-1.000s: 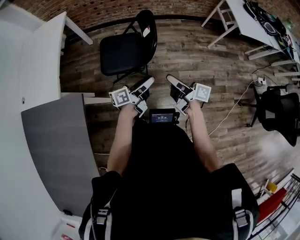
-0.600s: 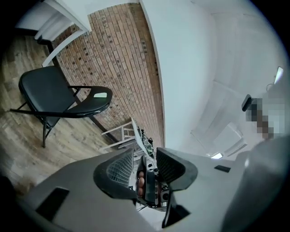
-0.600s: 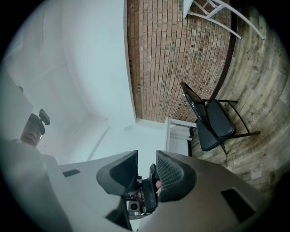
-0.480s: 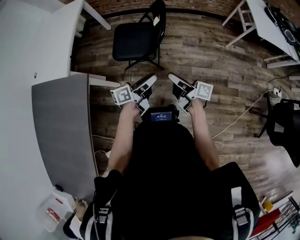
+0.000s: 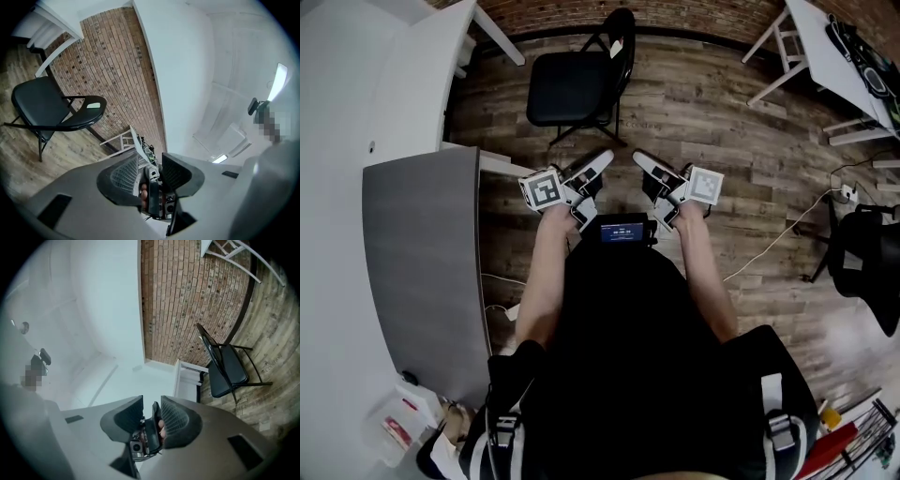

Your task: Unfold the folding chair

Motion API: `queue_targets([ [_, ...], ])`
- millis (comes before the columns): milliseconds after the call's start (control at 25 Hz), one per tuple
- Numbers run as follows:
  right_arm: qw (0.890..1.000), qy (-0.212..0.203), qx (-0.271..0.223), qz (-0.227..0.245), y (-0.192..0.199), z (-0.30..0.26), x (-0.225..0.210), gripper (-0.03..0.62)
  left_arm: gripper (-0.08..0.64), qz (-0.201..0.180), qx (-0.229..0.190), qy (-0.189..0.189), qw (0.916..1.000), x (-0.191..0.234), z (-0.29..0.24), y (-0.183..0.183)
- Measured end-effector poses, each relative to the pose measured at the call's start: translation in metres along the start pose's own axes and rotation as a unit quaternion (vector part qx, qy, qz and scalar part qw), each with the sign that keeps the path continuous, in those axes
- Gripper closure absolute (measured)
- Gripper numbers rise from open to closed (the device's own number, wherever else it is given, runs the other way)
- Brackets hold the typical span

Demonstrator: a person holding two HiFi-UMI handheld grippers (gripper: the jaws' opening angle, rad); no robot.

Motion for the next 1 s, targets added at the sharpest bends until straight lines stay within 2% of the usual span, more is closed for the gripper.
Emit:
queue_targets([
  [120, 1.000, 0.007, 0.000, 0.005, 0.000, -0.005, 0.002, 0.477, 0.391, 0.012, 0.002, 0.010, 0.9999, 0.004, 0.001, -0.006],
  [320, 0.998, 0.014, 0.056, 0.027, -0.007, -0.031, 0.004, 0.488, 0.393, 0.014, -0.004, 0.033, 0.9993, 0.005, 0.004, -0.022],
  [640, 0.993, -0.001, 0.112, 0.044, 0.005, -0.069, 0.025, 0.491, 0.396, 0.011, -0.013, 0.042, 0.9990, -0.003, 0.009, -0.032],
  [840, 0.991, -0.012, 0.120, 0.062, 0.009, -0.095, 0.037, 0.509, 0.397, 0.016, -0.037, 0.062, 0.9973, -0.005, 0.024, -0.046],
  [1000, 0.991, -0.018, 0.116, 0.057, 0.008, -0.090, 0.043, 0.535, 0.403, 0.014, -0.041, 0.061, 0.9972, -0.013, 0.020, -0.044],
])
Point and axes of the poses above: the fingertips, and each gripper's own axes: z backward along the fingers, x to its left, y out of its underside, the point moved 6 cm from there along z, backward along the fingers, and after that the axes turned 6 degrees about -y, right-handed, at the moved point
